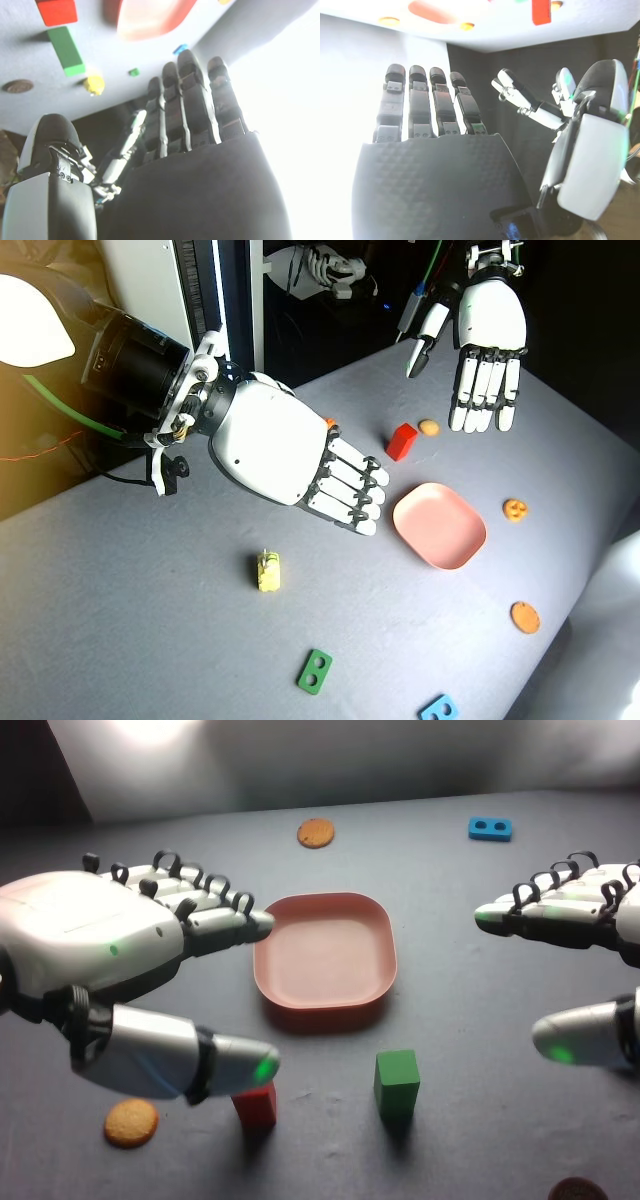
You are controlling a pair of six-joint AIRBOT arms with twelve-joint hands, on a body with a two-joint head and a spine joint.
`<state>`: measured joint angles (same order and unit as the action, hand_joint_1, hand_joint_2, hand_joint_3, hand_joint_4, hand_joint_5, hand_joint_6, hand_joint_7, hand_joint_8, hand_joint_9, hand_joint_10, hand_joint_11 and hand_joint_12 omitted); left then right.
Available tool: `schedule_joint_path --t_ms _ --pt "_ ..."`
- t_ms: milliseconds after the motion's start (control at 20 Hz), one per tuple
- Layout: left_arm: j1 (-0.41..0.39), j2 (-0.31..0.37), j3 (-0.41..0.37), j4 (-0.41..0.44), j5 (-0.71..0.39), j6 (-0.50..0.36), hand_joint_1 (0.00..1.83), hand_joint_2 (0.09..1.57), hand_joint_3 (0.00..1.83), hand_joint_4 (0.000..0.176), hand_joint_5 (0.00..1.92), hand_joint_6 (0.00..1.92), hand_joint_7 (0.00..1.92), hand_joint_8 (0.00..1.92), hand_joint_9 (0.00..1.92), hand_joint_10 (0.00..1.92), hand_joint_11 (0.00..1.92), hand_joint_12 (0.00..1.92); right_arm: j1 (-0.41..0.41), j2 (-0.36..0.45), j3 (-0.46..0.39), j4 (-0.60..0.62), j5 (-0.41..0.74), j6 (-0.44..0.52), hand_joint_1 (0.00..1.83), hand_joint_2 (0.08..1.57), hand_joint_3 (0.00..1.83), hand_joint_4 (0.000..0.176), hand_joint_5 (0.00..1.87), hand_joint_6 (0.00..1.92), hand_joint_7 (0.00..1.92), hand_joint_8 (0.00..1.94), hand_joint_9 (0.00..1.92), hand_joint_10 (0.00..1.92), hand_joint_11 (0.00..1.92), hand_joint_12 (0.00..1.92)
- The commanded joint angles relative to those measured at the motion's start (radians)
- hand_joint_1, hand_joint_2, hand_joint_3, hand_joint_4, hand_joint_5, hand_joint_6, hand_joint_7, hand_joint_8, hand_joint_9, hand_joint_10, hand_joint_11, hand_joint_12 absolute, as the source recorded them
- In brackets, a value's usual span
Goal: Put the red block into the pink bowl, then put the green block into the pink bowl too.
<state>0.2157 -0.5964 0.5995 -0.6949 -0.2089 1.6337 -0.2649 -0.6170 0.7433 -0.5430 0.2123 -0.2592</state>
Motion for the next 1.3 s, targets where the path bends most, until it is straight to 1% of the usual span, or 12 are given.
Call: schedule_joint_path --t_ms 0,100,150,200,350,400,500,700,850,1000,1050,1250 --pt "-0.015 0.005 0.000 0.008 -0.076 0.002 0.00 1.06 0.01 0.000 0.15 0.00 0.13 0.00 0.08 0.00 0.00 0.15 0.007 0.010 -0.004 0.015 0.090 0.007 0.00 1.13 0.03 0.000 0.00 0.00 0.00 0.00 0.00 0.00 0.00 0.00" --pt "-0.015 0.004 0.001 0.008 -0.075 0.005 0.00 1.05 0.00 0.000 0.16 0.00 0.14 0.00 0.08 0.00 0.00 0.14 0.007 0.010 -0.006 0.015 0.090 0.005 0.00 1.12 0.02 0.000 0.00 0.00 0.00 0.00 0.00 0.00 0.00 0.00" --pt "-0.015 0.003 0.001 0.001 -0.075 0.019 0.00 1.04 0.00 0.000 0.18 0.00 0.16 0.00 0.11 0.00 0.00 0.22 0.007 0.010 -0.007 0.015 0.088 0.005 0.00 1.13 0.02 0.000 0.00 0.00 0.00 0.00 0.00 0.00 0.00 0.00" --pt "-0.015 0.003 -0.001 -0.047 -0.071 0.071 0.00 1.05 0.00 0.000 0.19 0.00 0.17 0.00 0.13 0.01 0.00 0.29 0.007 0.010 -0.008 0.015 0.081 0.005 0.00 1.13 0.02 0.000 0.00 0.00 0.00 0.00 0.00 0.00 0.00 0.00" --pt "-0.013 0.003 -0.006 -0.123 -0.058 0.146 0.00 1.07 0.00 0.000 0.18 0.00 0.16 0.00 0.12 0.00 0.00 0.25 0.012 0.010 -0.008 0.015 0.078 0.005 0.00 1.13 0.02 0.000 0.00 0.00 0.00 0.00 0.00 0.00 0.00 0.00" --pt "-0.014 0.003 -0.008 -0.124 -0.059 0.151 0.00 1.05 0.00 0.000 0.13 0.00 0.10 0.01 0.05 0.00 0.00 0.05 0.018 0.008 -0.008 0.015 0.078 0.005 0.00 1.13 0.02 0.000 0.00 0.00 0.00 0.00 0.00 0.00 0.00 0.00" --pt "-0.015 -0.002 -0.014 -0.124 -0.080 0.157 0.00 0.97 0.00 0.000 0.17 0.01 0.14 0.01 0.04 0.00 0.00 0.00 0.036 0.004 -0.008 0.026 0.078 0.005 0.00 1.13 0.01 0.000 0.00 0.00 0.00 0.00 0.00 0.00 0.00 0.00" --pt "-0.004 -0.051 0.002 -0.133 -0.094 0.162 0.00 0.99 0.00 0.000 0.07 0.00 0.07 0.00 0.00 0.00 0.00 0.00 0.046 0.003 -0.008 0.222 0.077 0.005 0.00 1.12 0.01 0.000 0.00 0.00 0.00 0.00 0.00 0.00 0.00 0.00" --pt "0.054 -0.097 0.006 -0.142 -0.198 0.150 0.29 0.98 0.00 0.000 0.22 0.02 0.11 0.00 0.01 0.00 0.00 0.00 0.054 -0.001 -0.009 0.245 0.077 0.005 0.00 1.14 0.01 0.000 0.00 0.00 0.00 0.00 0.00 0.00 0.00 0.00" --pt "0.121 -0.156 0.010 -0.142 -0.327 0.127 0.44 0.99 0.00 0.000 0.21 0.01 0.12 0.00 0.01 0.00 0.00 0.00 0.061 -0.008 -0.009 0.245 0.077 0.004 0.00 1.12 0.00 0.000 0.00 0.00 0.00 0.00 0.00 0.00 0.00 0.00" --pt "0.133 -0.167 0.009 -0.143 -0.355 0.127 0.55 0.97 0.00 0.000 0.33 0.02 0.20 0.01 0.04 0.01 0.00 0.00 0.061 -0.011 -0.009 0.245 0.077 0.004 0.00 1.12 0.00 0.000 0.00 0.00 0.00 0.00 0.00 0.00 0.00 0.00" --pt "0.201 -0.197 -0.005 -0.184 -0.472 0.127 0.61 0.97 0.00 0.000 0.33 0.00 0.19 0.00 0.03 0.01 0.00 0.00 0.061 -0.034 -0.009 0.246 0.078 -0.024 0.00 1.09 0.00 0.000 0.00 0.00 0.00 0.00 0.00 0.00 0.00 0.00"
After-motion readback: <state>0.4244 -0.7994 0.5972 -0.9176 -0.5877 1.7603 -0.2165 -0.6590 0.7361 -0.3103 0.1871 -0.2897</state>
